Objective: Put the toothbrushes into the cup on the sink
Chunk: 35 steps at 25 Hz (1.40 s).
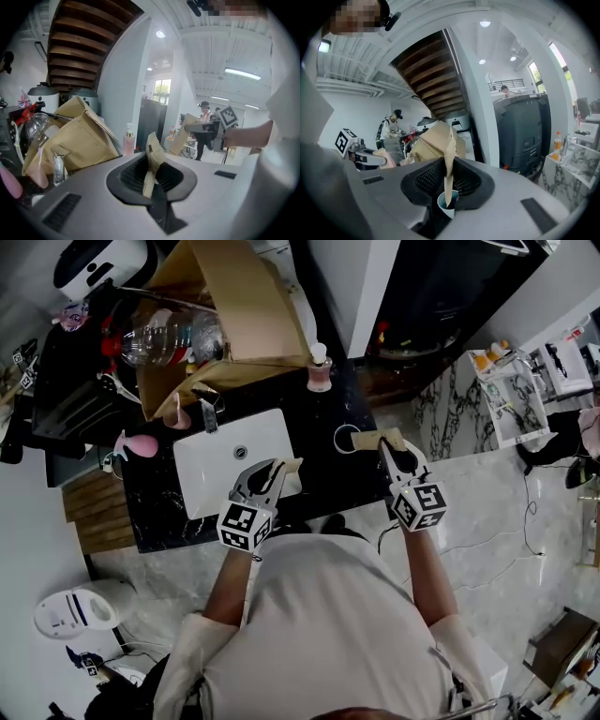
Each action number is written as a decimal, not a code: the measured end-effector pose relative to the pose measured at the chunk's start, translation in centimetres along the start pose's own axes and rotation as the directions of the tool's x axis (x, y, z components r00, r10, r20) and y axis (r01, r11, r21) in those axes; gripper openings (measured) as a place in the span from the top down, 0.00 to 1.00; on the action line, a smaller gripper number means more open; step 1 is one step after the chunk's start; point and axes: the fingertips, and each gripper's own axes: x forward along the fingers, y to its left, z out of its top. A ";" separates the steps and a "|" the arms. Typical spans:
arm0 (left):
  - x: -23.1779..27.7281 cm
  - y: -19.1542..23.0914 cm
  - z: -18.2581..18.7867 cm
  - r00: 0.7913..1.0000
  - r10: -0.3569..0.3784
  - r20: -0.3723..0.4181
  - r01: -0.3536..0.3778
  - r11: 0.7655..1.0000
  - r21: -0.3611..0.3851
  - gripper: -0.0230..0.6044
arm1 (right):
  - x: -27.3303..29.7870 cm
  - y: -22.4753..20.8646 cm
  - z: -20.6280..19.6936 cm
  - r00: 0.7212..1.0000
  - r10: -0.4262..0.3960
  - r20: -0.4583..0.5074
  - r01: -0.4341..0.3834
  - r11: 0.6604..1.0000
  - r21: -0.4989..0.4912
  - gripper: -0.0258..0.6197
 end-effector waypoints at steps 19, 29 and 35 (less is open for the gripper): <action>-0.8 1.5 -1.4 1.000 0.004 -0.024 -0.005 1.000 -0.022 0.90 | 5.4 -0.2 -7.7 0.989 -0.026 -0.143 0.023 0.999 -0.026 0.84; -1.3 1.9 -1.9 0.999 0.018 -0.029 -0.019 0.999 -0.040 0.90 | 6.8 -0.2 -11.6 0.963 -0.027 -0.270 0.022 1.000 -0.021 0.84; -1.6 1.9 -1.9 1.000 0.019 -0.022 -0.020 0.999 -0.046 0.90 | 7.0 -0.4 -12.5 0.956 -0.036 -0.290 0.036 0.999 -0.004 0.71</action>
